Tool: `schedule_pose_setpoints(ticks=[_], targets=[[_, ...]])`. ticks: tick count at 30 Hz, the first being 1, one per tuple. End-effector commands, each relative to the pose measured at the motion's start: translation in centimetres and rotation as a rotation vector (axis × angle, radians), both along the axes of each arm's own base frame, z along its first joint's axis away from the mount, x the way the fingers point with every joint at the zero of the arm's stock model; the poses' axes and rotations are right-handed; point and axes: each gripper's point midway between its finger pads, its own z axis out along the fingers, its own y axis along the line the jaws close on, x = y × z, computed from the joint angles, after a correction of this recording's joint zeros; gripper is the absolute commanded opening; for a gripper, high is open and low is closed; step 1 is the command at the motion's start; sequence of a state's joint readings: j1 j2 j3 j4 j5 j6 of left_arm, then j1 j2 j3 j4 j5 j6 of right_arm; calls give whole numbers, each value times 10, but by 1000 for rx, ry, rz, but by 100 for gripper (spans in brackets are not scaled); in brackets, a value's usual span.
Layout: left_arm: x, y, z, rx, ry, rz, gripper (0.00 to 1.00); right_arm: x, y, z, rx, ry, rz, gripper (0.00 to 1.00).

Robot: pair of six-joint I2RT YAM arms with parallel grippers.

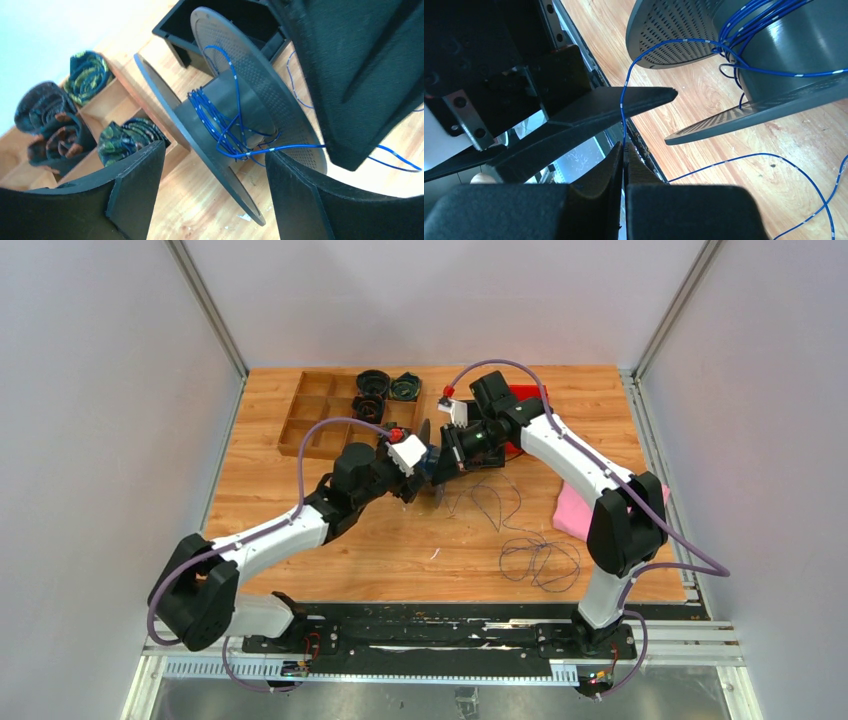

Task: Wrap the cables
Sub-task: Adjust the cable at the center of the board.

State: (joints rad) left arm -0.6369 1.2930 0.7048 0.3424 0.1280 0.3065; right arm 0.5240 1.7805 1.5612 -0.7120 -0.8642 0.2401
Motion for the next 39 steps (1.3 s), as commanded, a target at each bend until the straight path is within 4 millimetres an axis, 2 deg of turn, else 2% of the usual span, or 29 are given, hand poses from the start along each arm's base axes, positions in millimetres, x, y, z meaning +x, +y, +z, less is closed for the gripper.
schedule_pose_setpoints(ticks=[1, 7, 13, 17, 26, 32, 39], targets=[[12, 3, 0, -99, 61, 134, 76, 10, 2, 6, 27, 11, -23, 1], [16, 2, -2, -123, 79, 165, 69, 15, 1, 7, 28, 15, -51, 1], [21, 0, 1, -139, 37, 155, 74, 17, 1, 9, 36, 17, -64, 1], [20, -3, -3, -166, 31, 145, 74, 20, 0, 9, 37, 22, -73, 1], [32, -6, 11, -256, -40, 176, 71, 25, 0, 13, 80, 85, -109, 1], [30, -8, 15, -292, -59, 163, 70, 27, 0, 13, 119, 157, -134, 1], [25, -4, 9, -291, -72, 157, 76, 21, 3, 15, 166, 214, -148, 1]])
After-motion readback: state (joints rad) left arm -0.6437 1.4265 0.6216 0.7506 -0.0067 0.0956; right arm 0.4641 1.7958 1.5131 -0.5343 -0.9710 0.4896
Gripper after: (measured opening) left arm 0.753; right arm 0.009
